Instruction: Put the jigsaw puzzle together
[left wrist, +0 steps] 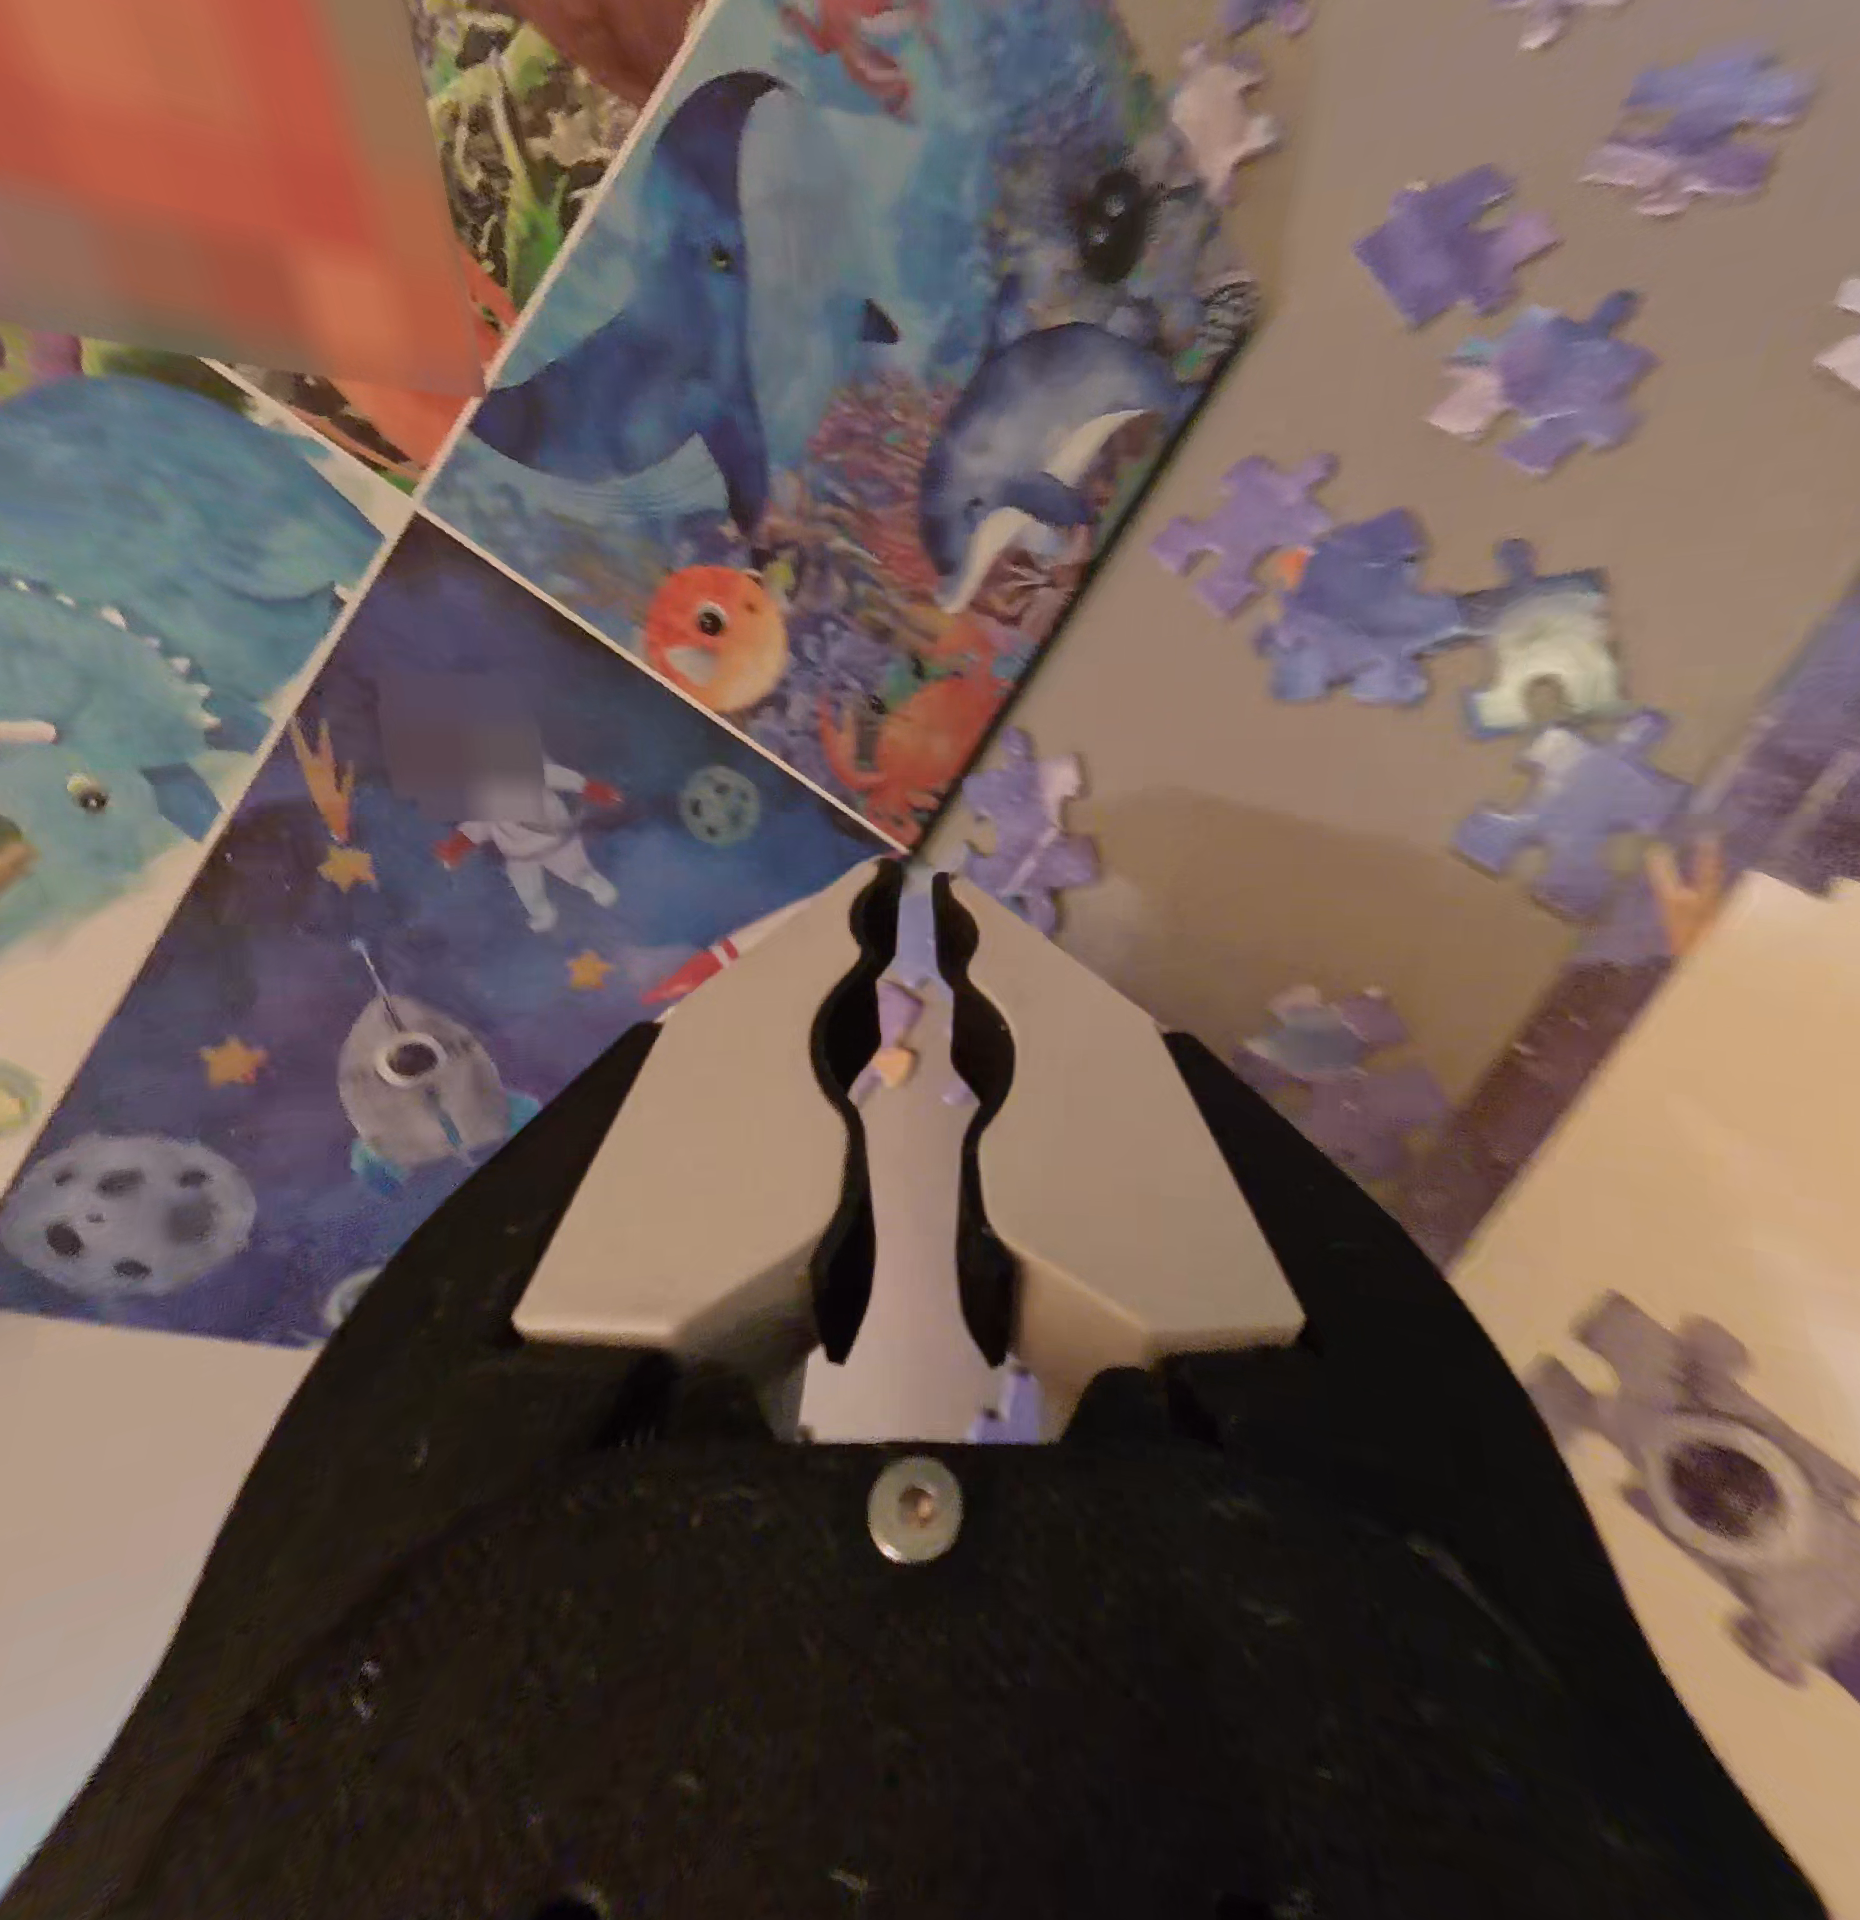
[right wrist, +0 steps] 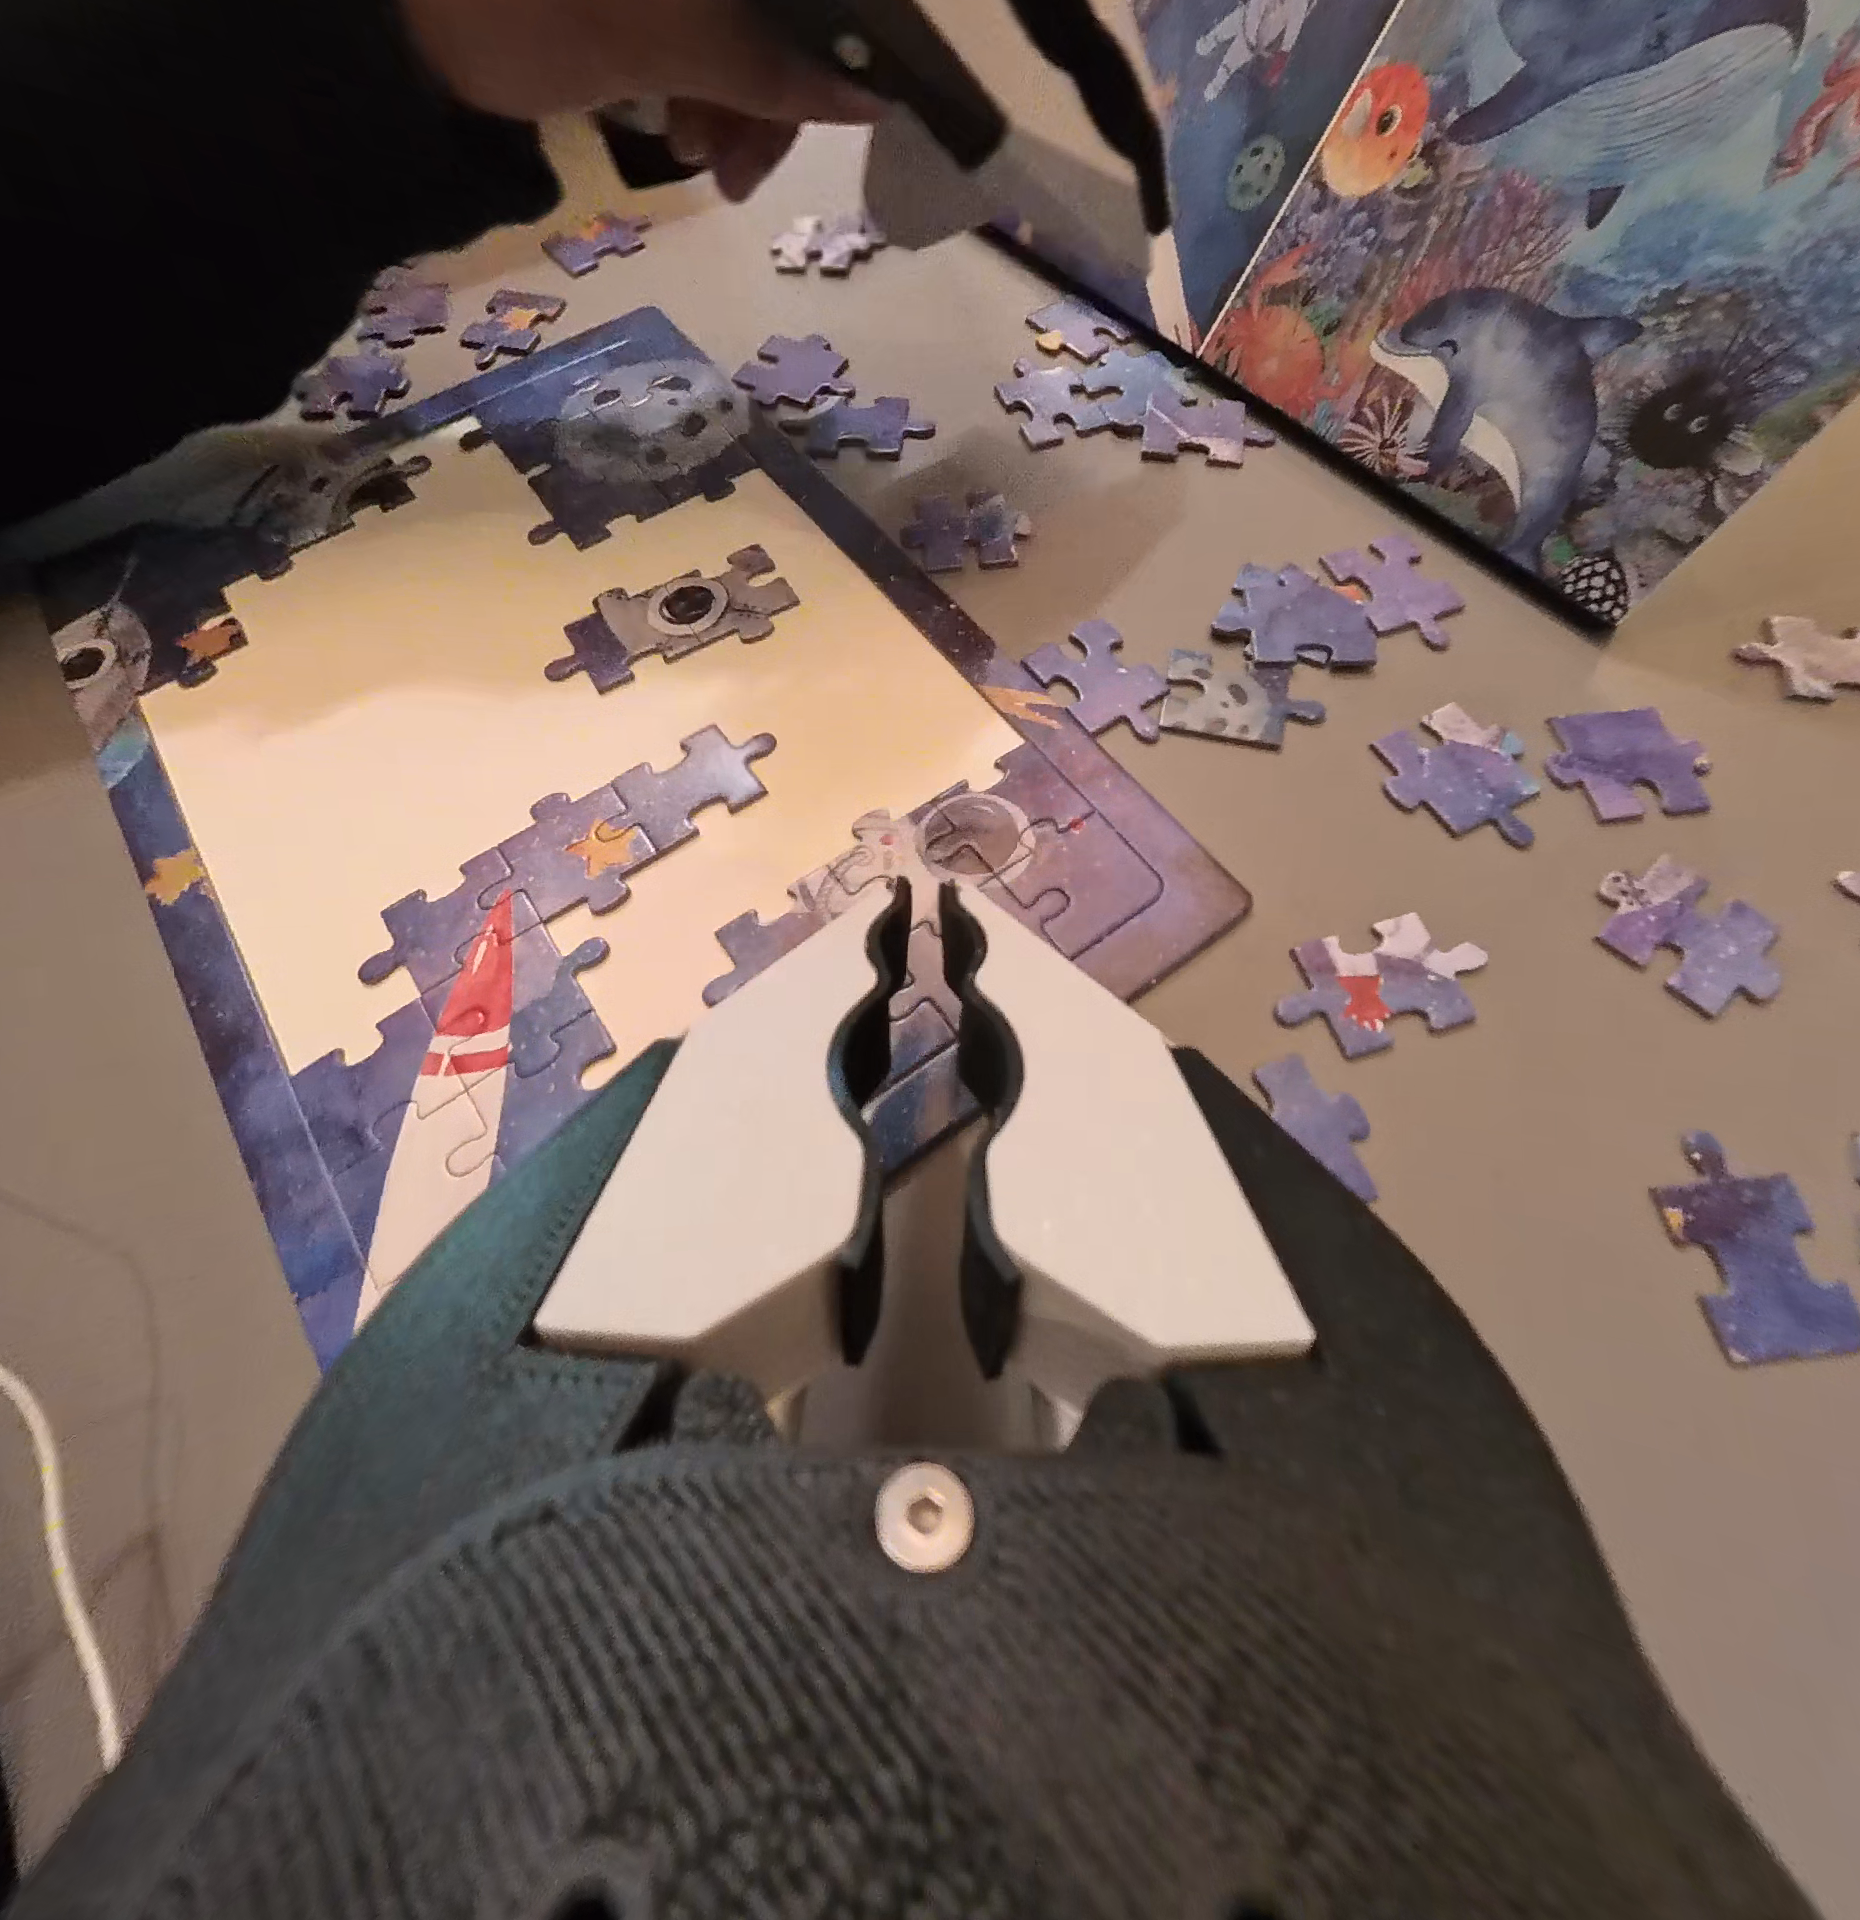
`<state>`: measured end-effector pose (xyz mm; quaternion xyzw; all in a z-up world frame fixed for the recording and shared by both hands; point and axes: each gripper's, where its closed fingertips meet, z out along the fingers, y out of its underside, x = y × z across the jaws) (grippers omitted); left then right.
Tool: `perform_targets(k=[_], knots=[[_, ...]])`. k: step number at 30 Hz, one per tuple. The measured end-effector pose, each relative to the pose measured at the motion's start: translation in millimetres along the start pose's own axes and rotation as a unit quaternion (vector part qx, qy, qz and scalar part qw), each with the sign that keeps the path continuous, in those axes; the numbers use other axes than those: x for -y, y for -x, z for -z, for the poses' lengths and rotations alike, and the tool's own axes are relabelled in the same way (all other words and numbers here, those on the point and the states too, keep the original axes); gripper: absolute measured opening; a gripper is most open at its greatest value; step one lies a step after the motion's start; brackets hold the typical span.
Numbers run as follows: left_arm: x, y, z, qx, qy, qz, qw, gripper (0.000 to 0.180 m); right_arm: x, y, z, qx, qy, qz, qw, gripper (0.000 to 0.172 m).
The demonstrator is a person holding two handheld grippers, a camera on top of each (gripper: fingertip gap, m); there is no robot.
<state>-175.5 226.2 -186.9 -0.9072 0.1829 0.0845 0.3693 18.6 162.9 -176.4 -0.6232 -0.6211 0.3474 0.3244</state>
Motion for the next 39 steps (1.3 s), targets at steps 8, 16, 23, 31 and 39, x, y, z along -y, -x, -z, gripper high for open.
perform_targets(k=[8, 16, 23, 31, 39], knots=[[-6.3, 5.6, -39.2, -0.027, 0.05, 0.017, 0.998, 0.0, -6.3, -9.6, 3.5, -0.019, -0.003, -0.002, 1.0, 0.004], [-5.2, 29.6, -56.3, 0.016, 0.061, 0.019, 0.998, 0.0, -7.6, -17.8, -0.5, -0.02, -0.012, -0.007, 1.0, 0.005], [-7.6, 21.9, -53.2, 0.012, 0.051, 0.021, 0.998, 0.001, -11.0, -22.3, 1.0, -0.03, -0.017, -0.012, 0.999, 0.005], [-16.7, 23.9, -32.1, 0.023, 0.039, 0.042, 0.998, 0.001, -13.2, -22.8, 0.0, -0.035, -0.02, -0.01, 0.999, 0.004], [-49.9, 85.3, 25.6, 0.096, -0.005, 0.146, 0.985, 0.0, 0.8, -41.1, 18.7, -0.095, -0.101, 0.003, 0.99, 0.001]])
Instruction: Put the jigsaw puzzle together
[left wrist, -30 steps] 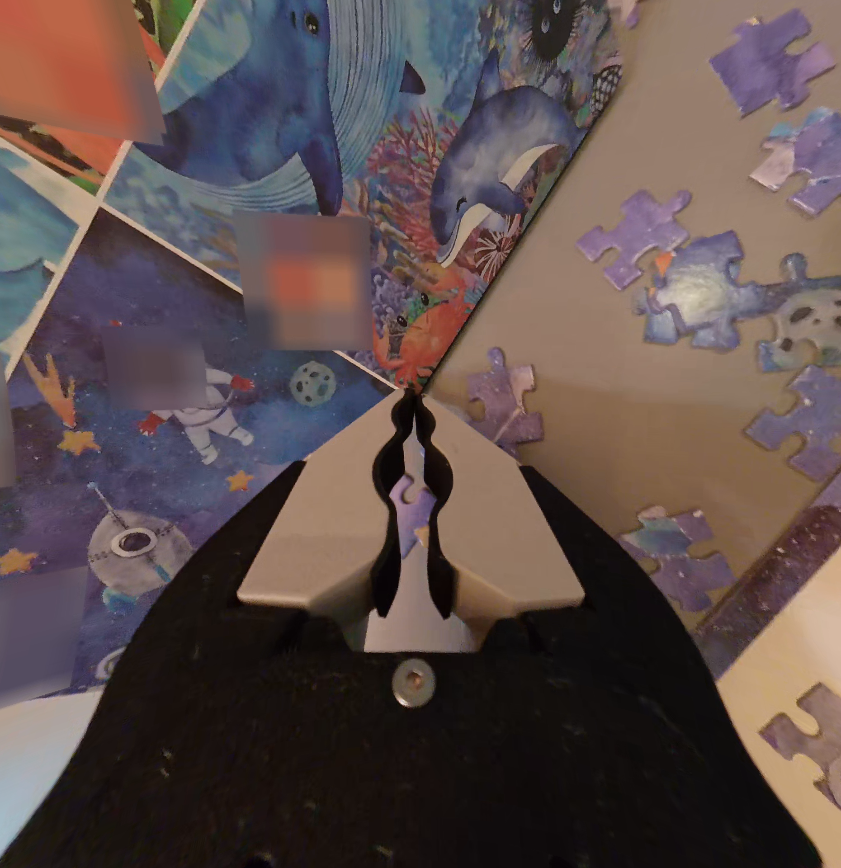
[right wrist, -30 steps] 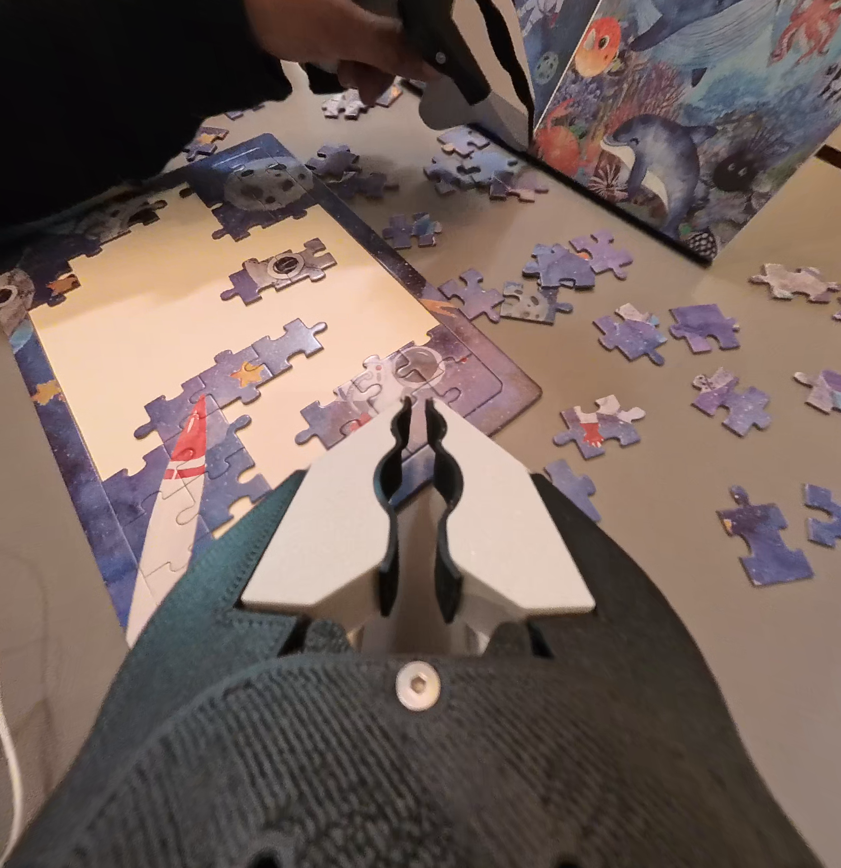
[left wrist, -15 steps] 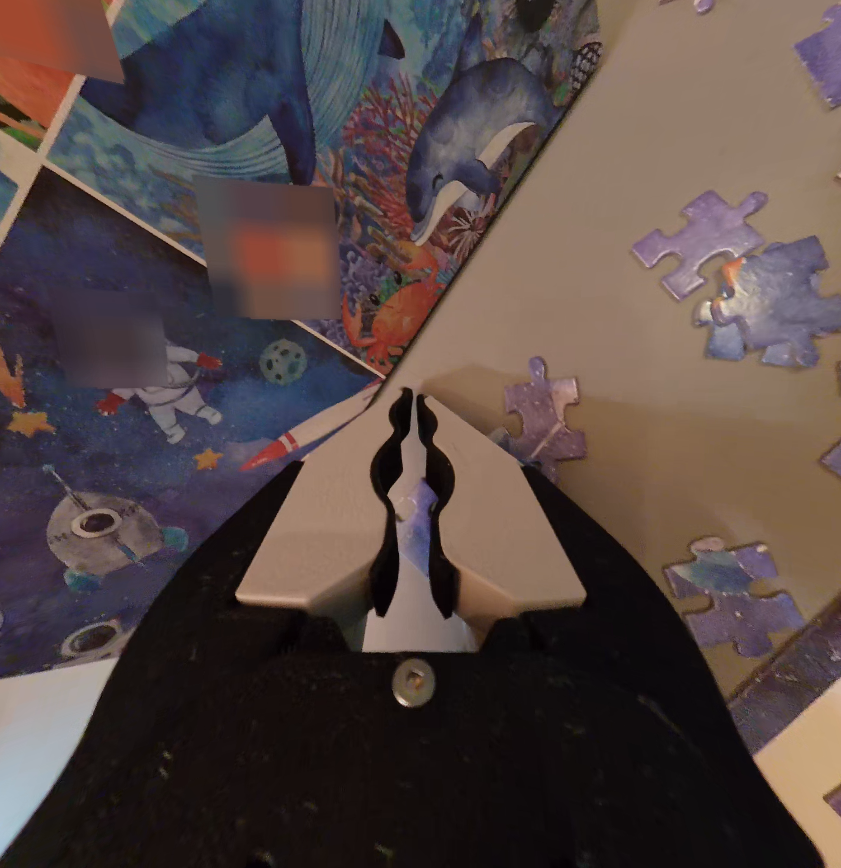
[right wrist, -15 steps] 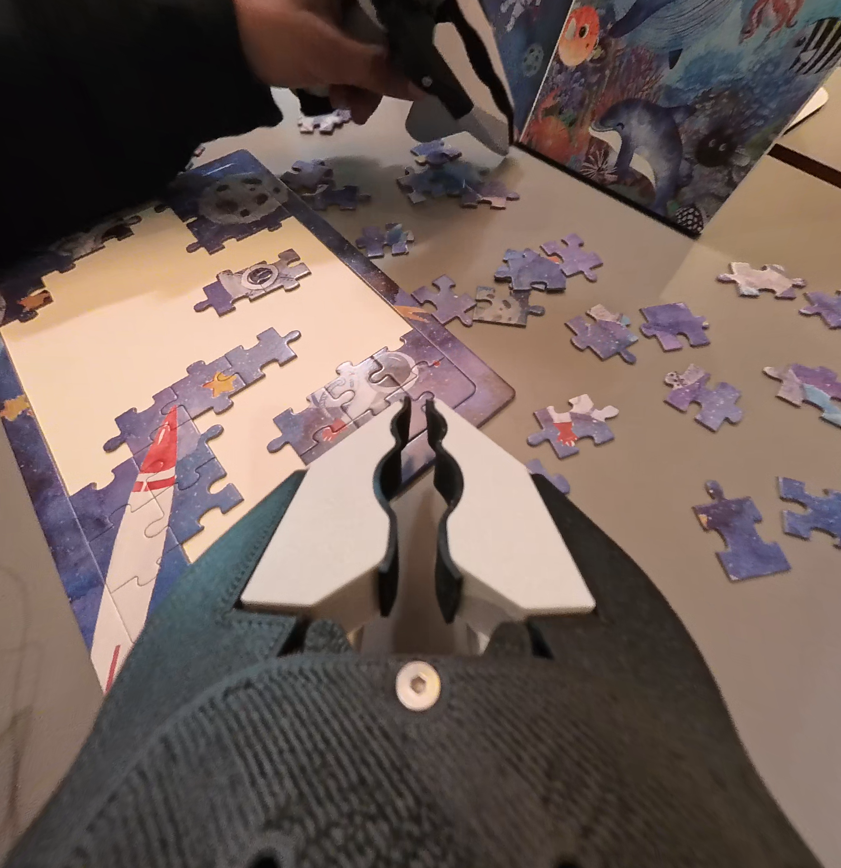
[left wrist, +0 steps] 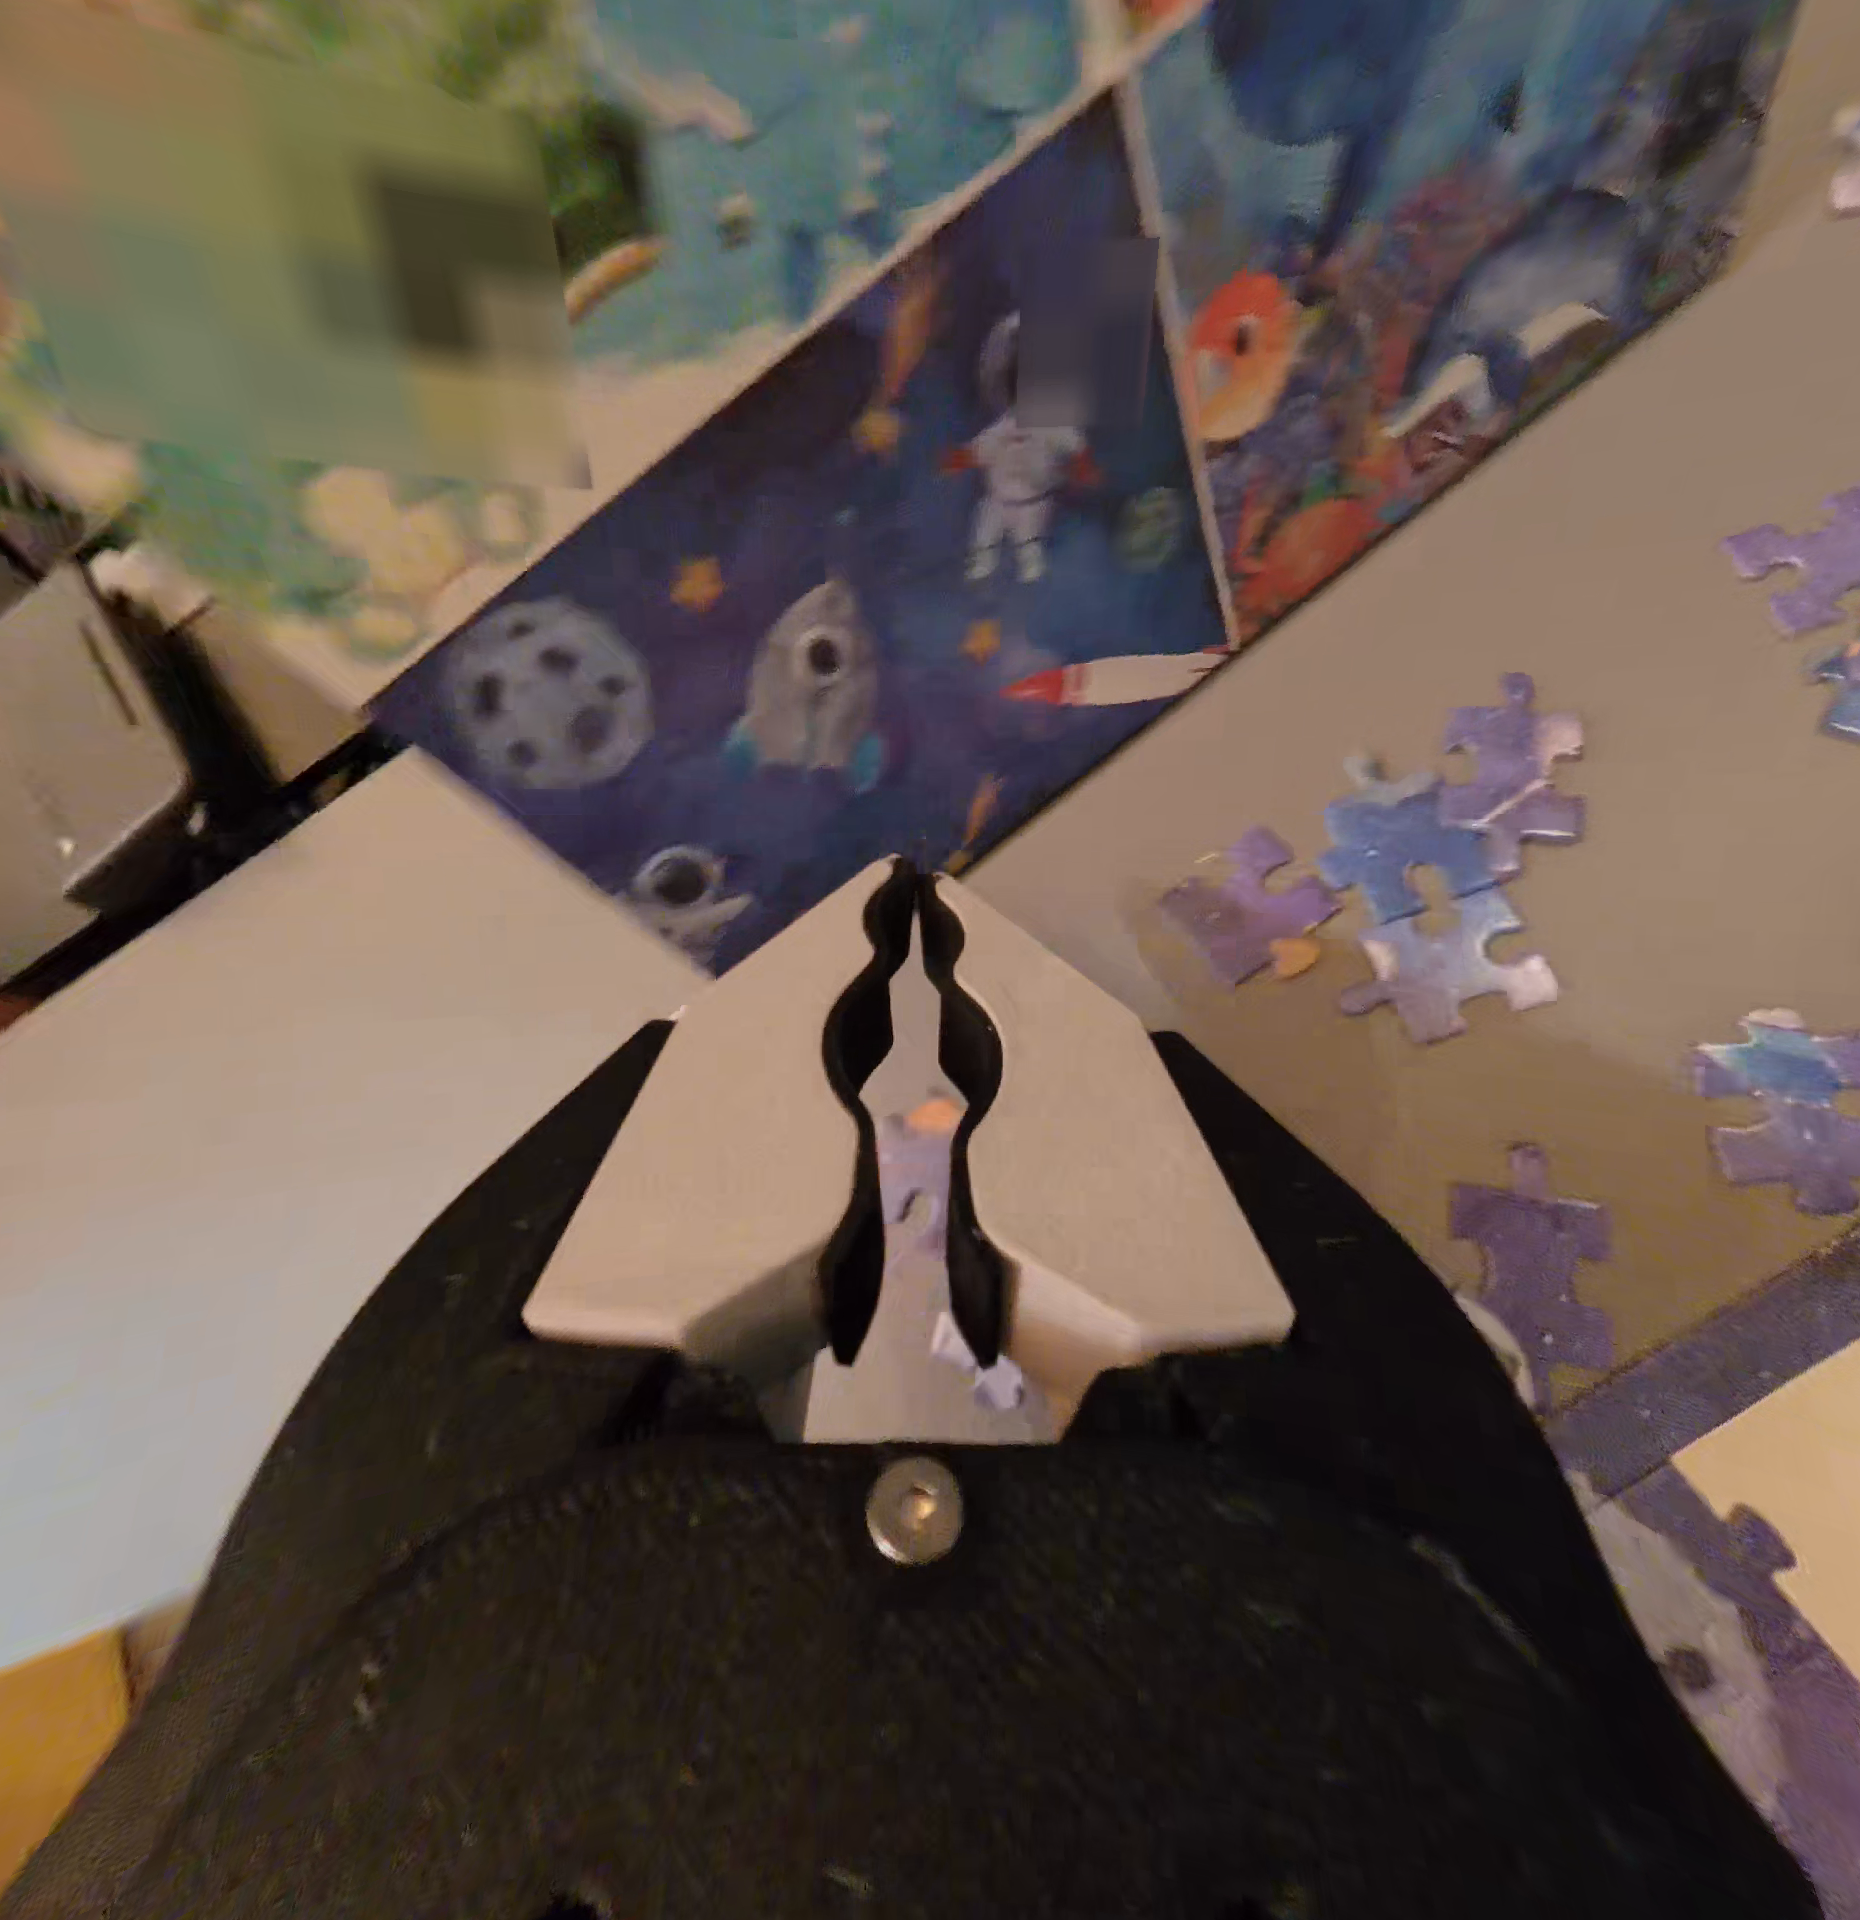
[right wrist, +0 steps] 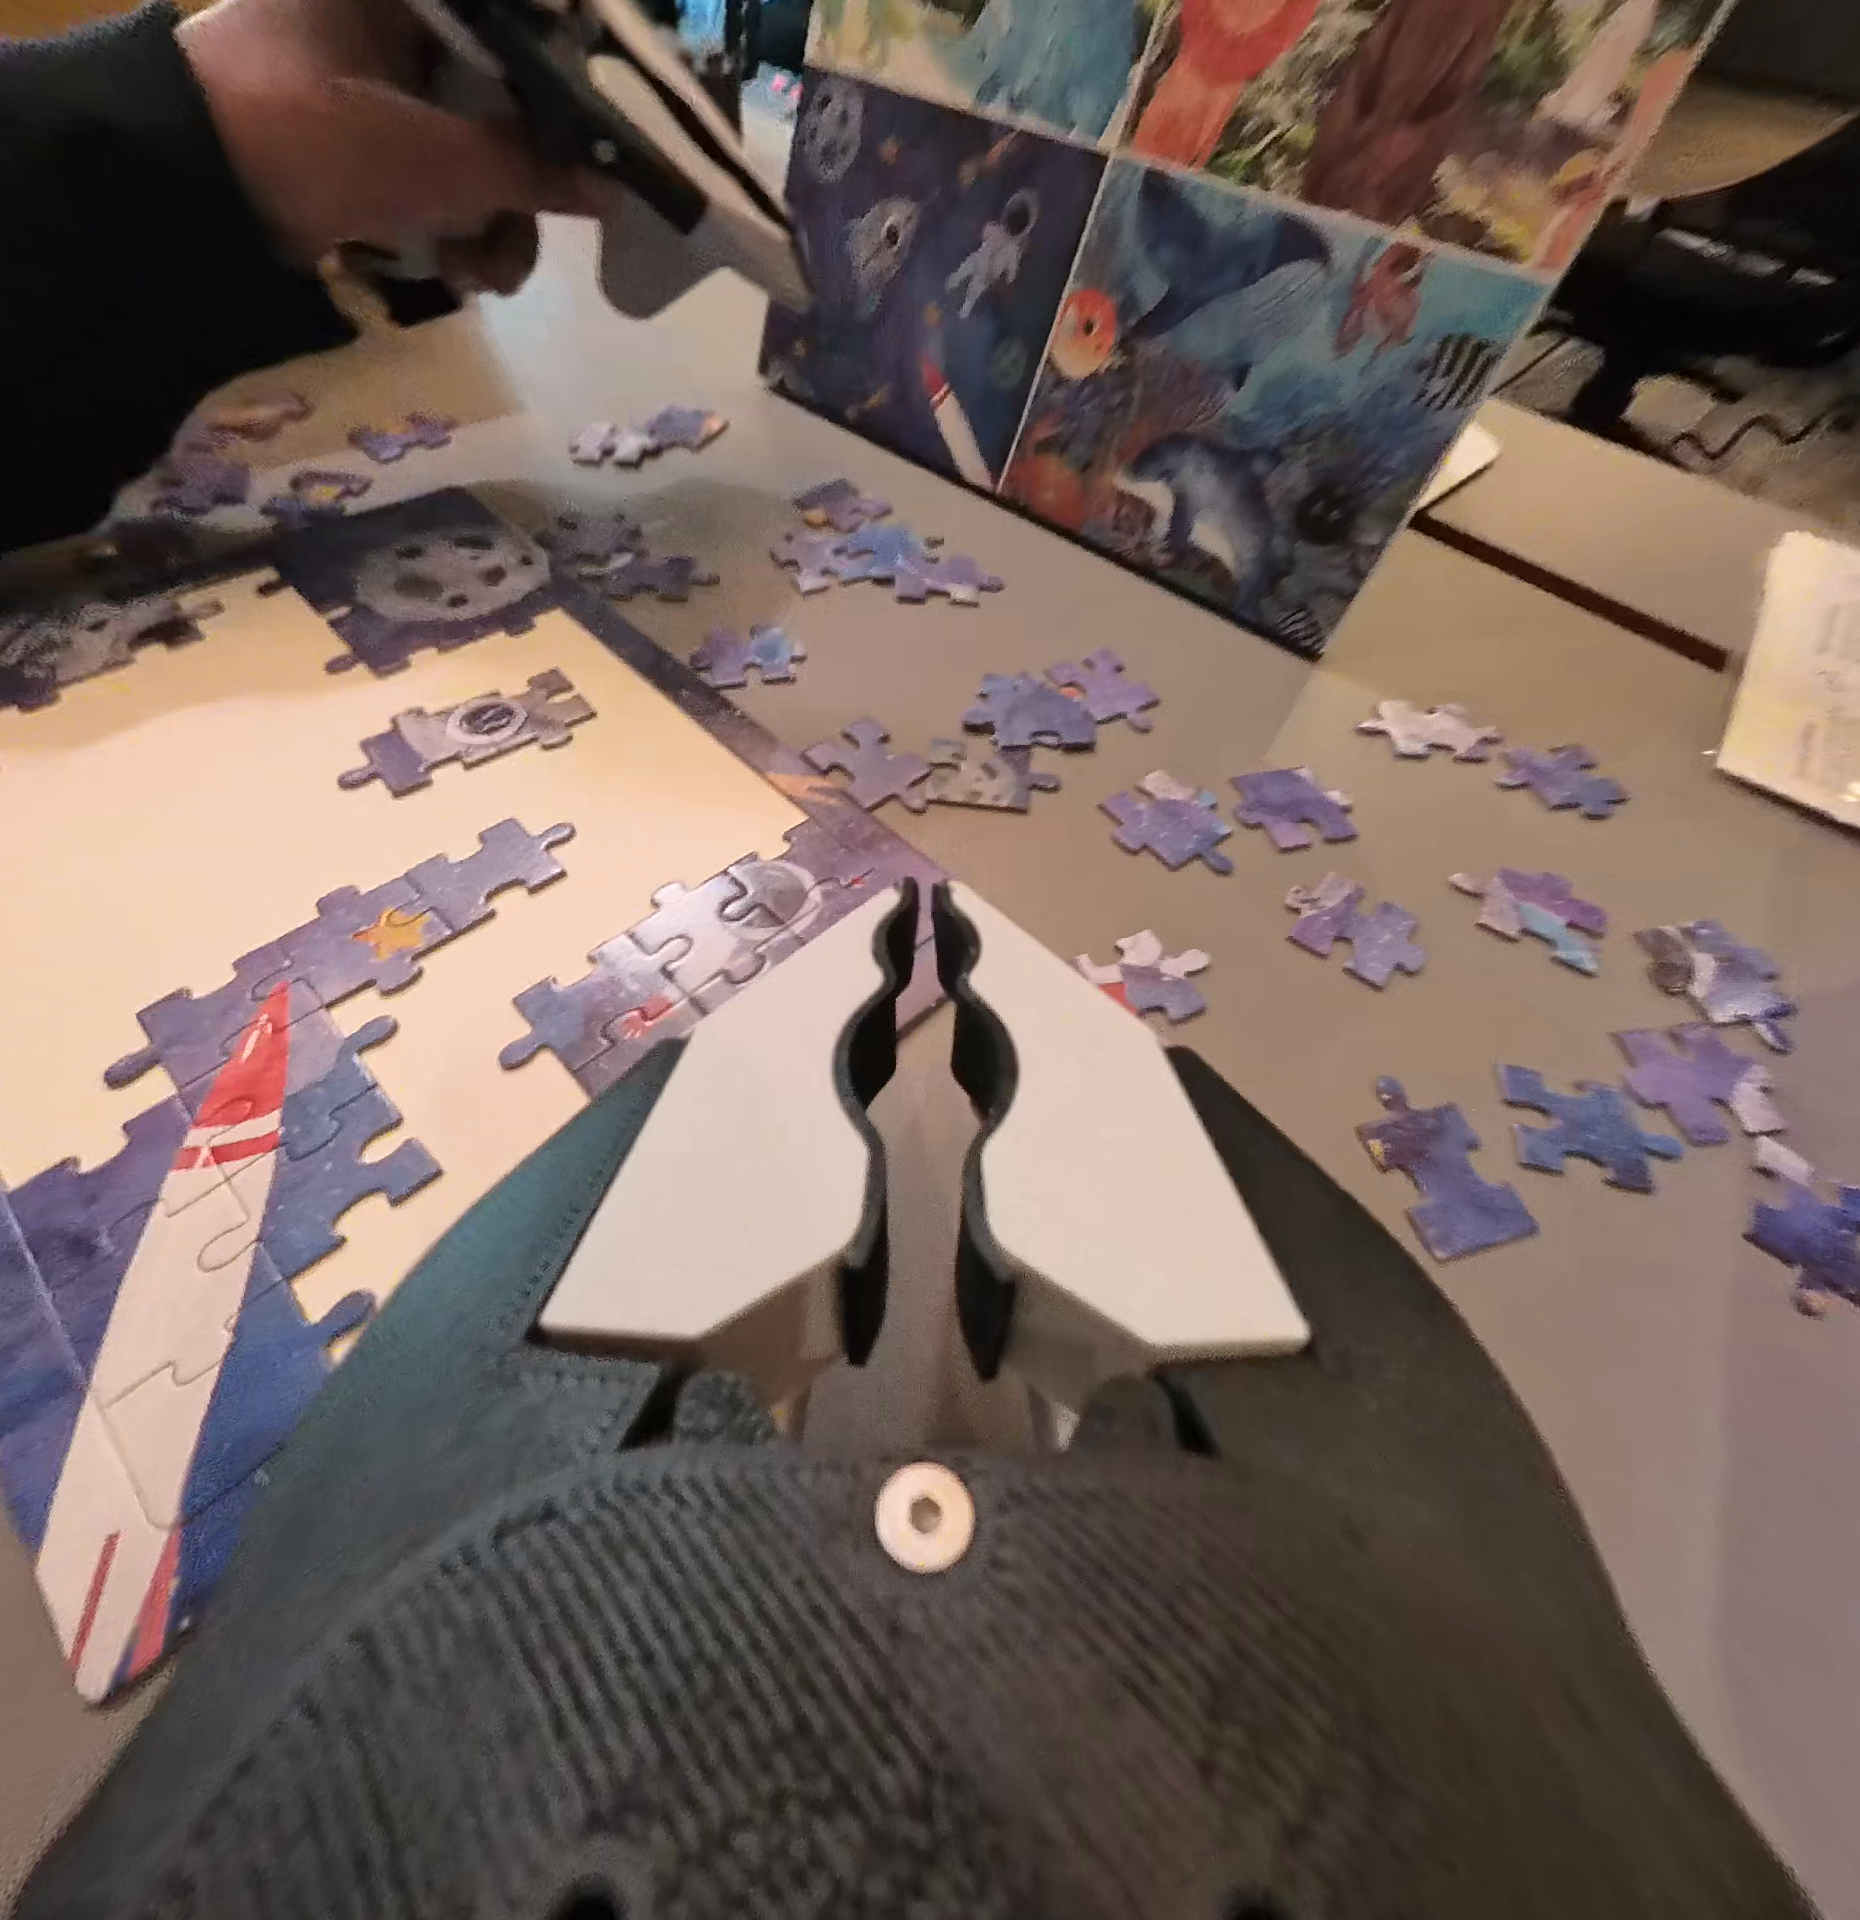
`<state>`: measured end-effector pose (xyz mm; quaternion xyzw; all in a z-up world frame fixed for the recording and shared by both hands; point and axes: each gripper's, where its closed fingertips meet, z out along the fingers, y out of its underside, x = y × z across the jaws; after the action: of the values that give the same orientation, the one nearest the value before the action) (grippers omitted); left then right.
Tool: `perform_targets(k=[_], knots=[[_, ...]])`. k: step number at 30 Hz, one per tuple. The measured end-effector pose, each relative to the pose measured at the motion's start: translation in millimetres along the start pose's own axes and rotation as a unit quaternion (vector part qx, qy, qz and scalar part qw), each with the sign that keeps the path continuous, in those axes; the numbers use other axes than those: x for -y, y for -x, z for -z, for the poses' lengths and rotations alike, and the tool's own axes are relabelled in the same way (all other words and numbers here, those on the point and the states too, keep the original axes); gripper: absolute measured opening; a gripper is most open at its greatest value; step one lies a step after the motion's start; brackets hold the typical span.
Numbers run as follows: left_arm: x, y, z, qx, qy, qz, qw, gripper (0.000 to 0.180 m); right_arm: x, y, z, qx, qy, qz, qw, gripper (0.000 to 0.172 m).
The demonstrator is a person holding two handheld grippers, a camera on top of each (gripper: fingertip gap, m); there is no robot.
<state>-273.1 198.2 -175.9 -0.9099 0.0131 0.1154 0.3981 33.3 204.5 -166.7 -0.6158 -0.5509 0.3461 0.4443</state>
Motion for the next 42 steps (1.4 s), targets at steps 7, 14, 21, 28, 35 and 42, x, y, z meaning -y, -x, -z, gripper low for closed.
perform_targets(k=[7, 14, 21, 28, 35, 42], knots=[[-27.2, 5.6, -1.2, -0.082, 0.011, 0.079, 0.993, 0.0, 15.8, -10.6, 13.1, -0.002, -0.072, -0.05, 0.996, 0.001], [-17.7, -27.2, -21.5, -0.097, 0.026, 0.014, 0.995, 0.0, 14.0, -15.0, 15.7, -0.026, -0.074, -0.034, 0.996, 0.001], [6.1, -24.7, -4.4, -0.065, -0.011, 0.002, 0.998, 0.0, 10.8, -12.3, 12.0, -0.032, -0.062, -0.007, 0.998, 0.002], [2.5, -102.8, 51.0, -0.168, -0.054, -0.002, 0.984, 0.002, 4.6, -4.6, 12.0, 0.001, -0.041, -0.015, 0.999, 0.002], [-36.8, -195.5, 86.2, -0.281, -0.022, -0.02, 0.959, 0.001, -32.4, 48.7, 1.2, 0.099, 0.096, 0.015, 0.99, 0.0], [-55.1, -273.1, 96.9, -0.334, 0.021, -0.086, 0.938, 0.009, -46.0, 55.0, 8.5, 0.095, 0.127, 0.017, 0.987, 0.0]])
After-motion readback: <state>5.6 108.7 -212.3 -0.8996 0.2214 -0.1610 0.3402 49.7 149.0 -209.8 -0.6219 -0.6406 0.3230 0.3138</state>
